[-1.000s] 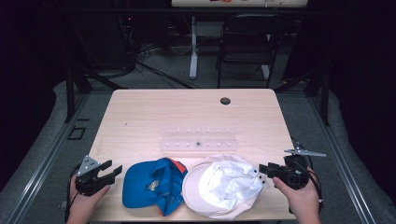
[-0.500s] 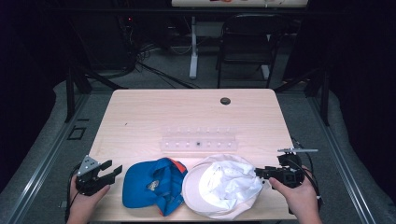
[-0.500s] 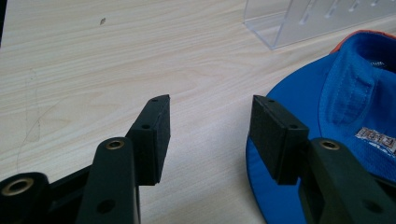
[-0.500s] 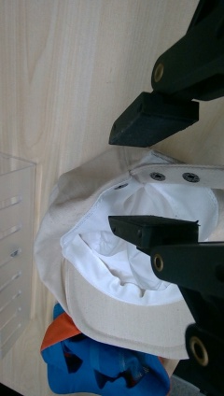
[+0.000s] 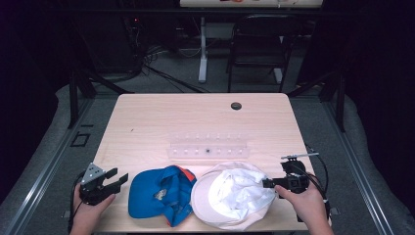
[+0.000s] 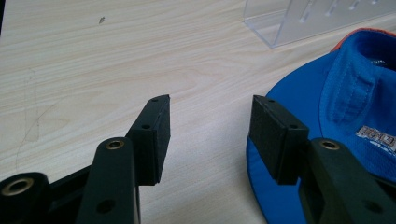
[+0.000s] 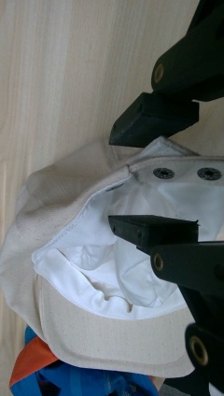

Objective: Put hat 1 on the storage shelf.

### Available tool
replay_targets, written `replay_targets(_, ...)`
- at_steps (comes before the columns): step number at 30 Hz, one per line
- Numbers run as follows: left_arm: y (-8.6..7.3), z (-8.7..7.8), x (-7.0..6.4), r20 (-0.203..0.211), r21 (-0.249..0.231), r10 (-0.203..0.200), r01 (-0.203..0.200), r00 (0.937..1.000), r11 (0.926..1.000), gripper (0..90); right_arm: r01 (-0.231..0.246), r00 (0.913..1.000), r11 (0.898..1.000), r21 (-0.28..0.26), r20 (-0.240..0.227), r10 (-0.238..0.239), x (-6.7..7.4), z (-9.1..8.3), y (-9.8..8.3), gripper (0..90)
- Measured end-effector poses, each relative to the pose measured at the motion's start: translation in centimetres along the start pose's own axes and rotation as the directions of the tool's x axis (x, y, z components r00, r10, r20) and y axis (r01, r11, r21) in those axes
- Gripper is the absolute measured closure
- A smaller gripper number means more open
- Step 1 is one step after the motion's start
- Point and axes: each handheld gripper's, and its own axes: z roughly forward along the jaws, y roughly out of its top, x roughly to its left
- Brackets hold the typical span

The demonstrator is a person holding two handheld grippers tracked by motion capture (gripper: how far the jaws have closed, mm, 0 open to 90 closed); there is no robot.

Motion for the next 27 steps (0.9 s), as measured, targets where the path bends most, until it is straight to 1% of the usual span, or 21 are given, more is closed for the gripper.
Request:
replay_targets(3, 0.0, 0.0, 0.0, 0.0, 0.001, -0.001, 0.001, 1.0, 1.0, 49.1, -0.004, 1.0, 1.0, 0.011, 0.002, 0.004, 0.2, 0.3, 0.1, 57.4)
replay_targets(4, 0.0, 0.0, 0.0, 0.001, 0.003, 0.002, -0.002, 1.0, 1.0, 49.1, 0.002, 1.0, 0.999, 0.035, 0.007, -0.002, 0.2, 0.6, 0.2, 58.8)
replay_targets(6, 0.0, 0.0, 0.0, 0.001, 0.002, 0.001, -0.001, 1.0, 1.0, 49.1, -0.002, 0.9999, 0.999, 0.036, 0.013, 0.001, 0.3, 0.8, 0.2, 59.2)
replay_targets(7, 0.0, 0.0, 0.0, 0.001, 0.002, 0.002, -0.002, 1.0, 1.0, 49.1, 0.002, 0.9999, 0.999, 0.049, 0.014, -0.002, 0.3, 0.8, 0.3, 59.3)
replay_targets(9, 0.0, 0.0, 0.0, 0.002, 0.003, 0.002, -0.002, 1.0, 1.0, 49.1, 0.002, 0.9996, 0.998, 0.061, 0.029, -0.004, 0.3, 1.0, 0.3, 59.8)
replay_targets(11, 0.0, 0.0, 0.1, 0.002, 0.003, 0.002, -0.002, 1.0, 1.0, 49.1, 0.001, 0.9996, 0.998, 0.062, 0.028, -0.003, 0.3, 1.0, 0.3, 59.9)
replay_targets(12, 0.0, 0.0, 0.1, 0.001, 0.007, 0.001, -0.001, 1.0, 1.0, 49.1, -0.012, 0.9992, 0.998, 0.054, 0.039, 0.01, 0.4, 1.2, 0.3, 60.1)
replay_targets(13, 0.0, 0.0, 0.1, 0.001, 0.007, 0.001, -0.001, 1.0, 1.0, 49.1, -0.012, 0.9992, 0.998, 0.054, 0.039, 0.01, 0.4, 1.2, 0.3, 60.1)
replay_targets(14, 0.0, 0.1, 0.0, -0.001, 0.001, 0.0, 0.0, 1.0, 1.0, 49.1, 0.002, 0.9994, 0.997, 0.074, 0.034, -0.005, 0.4, 1.2, 0.3, 60.3)
replay_targets(15, 0.0, 0.1, 0.0, -0.002, -0.005, 0.0, 0.0, 1.0, 1.0, 49.1, 0.005, 0.9993, 0.997, 0.081, 0.035, -0.008, 0.4, 1.2, 0.3, 60.9)
replay_targets(16, 0.0, 0.1, 0.0, -0.002, -0.004, 0.0, 0.0, 1.0, 1.0, 49.1, -0.001, 0.9994, 0.997, 0.082, 0.035, -0.002, 0.5, 1.3, 0.3, 61.8)
replay_targets(18, 0.0, 0.2, 0.0, -0.001, -0.007, 0.0, 0.0, 1.0, 1.0, 49.1, -0.013, 0.999, 0.994, 0.108, 0.043, 0.008, 0.5, 1.3, 0.3, 65.7)
replay_targets(19, 0.0, 0.2, 0.0, -0.001, -0.007, 0.0, 0.0, 1.0, 1.0, 49.1, -0.02, 0.9991, 0.993, 0.114, 0.039, 0.016, 0.4, 1.3, 0.3, 66.9)
replay_targets(21, 0.0, 0.2, 0.0, -0.002, -0.004, 0.0, 0.0, 1.0, 1.0, 49.1, -0.037, 0.9988, 0.993, 0.109, 0.037, 0.033, 0.4, 1.3, 0.3, 69.5)
replay_targets(27, 0.0, 0.2, 0.0, -0.002, -0.004, 0.001, -0.001, 1.0, 1.0, 49.1, -0.046, 0.9986, 0.993, 0.112, 0.03, 0.043, 0.3, 1.1, 0.4, 74.3)
